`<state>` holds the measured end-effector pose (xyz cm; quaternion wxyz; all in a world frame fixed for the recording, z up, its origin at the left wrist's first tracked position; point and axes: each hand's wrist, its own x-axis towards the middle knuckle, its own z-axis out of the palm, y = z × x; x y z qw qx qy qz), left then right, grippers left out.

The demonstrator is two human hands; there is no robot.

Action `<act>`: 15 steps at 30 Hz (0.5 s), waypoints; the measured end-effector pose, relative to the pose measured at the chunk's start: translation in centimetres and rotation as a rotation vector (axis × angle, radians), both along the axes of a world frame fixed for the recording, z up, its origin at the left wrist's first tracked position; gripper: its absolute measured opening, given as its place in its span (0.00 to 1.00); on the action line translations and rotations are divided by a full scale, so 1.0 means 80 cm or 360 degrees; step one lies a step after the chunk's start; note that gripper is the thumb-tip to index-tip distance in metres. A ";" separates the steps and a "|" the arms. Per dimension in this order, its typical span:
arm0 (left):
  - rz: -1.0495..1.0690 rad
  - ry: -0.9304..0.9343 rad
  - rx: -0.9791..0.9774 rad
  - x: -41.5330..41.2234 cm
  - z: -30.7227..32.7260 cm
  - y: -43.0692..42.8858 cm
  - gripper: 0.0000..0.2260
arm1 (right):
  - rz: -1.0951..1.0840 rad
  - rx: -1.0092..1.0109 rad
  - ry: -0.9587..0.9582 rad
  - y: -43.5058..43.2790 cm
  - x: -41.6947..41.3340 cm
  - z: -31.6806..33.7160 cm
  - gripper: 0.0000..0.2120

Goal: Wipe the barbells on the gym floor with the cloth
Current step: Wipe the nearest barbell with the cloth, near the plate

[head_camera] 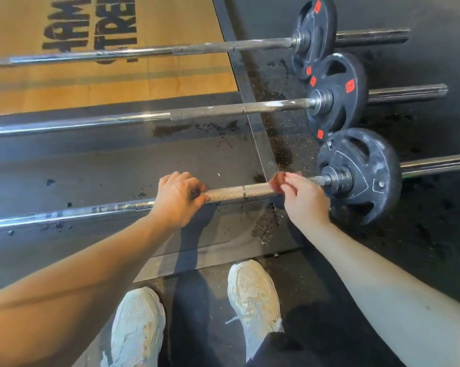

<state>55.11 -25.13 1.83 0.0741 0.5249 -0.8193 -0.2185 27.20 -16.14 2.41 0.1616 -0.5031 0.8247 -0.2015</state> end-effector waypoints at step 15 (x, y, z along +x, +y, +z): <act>-0.0020 0.0059 -0.0055 0.000 -0.006 0.000 0.07 | 0.0251 -0.0091 -0.0051 0.004 0.021 -0.013 0.13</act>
